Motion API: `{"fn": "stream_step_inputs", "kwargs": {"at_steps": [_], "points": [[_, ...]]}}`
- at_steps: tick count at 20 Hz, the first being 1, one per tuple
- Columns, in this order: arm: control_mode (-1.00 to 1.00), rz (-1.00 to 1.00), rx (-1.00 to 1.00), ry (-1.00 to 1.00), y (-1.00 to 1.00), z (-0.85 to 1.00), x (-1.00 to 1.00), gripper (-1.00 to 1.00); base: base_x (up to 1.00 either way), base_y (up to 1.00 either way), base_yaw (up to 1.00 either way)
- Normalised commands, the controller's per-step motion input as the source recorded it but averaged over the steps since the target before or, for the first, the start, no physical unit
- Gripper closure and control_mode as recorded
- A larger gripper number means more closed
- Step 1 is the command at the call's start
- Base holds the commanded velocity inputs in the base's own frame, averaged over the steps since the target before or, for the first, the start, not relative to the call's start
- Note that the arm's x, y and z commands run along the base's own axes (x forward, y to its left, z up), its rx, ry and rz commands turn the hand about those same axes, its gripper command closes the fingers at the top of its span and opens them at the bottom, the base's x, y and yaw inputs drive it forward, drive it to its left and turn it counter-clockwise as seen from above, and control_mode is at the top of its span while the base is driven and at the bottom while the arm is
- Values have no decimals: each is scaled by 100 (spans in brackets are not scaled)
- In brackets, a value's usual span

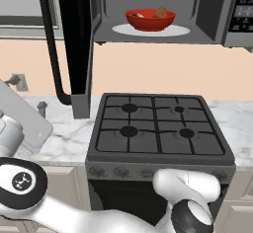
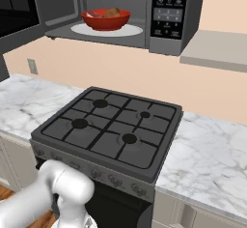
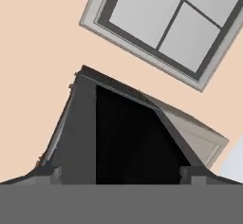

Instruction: Place the bowl containing the steak and potato in the microwave. Close the microwave door and press the start button to microwave the meal.

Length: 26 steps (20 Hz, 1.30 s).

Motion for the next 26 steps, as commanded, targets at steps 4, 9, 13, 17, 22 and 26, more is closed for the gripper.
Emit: {"fn": "stream_step_inputs", "kwargs": {"at_steps": [4, 9, 13, 17, 22, 26], "points": [[-100, -38, -4, 3, 3, 0, 19, -100, 0, 0, 0], [-100, -44, 0, 0, -49, 0, 0, -100, 0, 0, 0], [-100, -42, 0, 0, -63, 2, 8, -100, 0, 0, 0], [-100, -37, 2, 0, -87, 17, 1, -100, 0, 0, 0], [-100, -29, 6, -6, -98, 15, -6, -100, 0, 0, 0], [-100, -20, 9, -10, -100, 0, -33, -100, 0, 0, 0]]}}
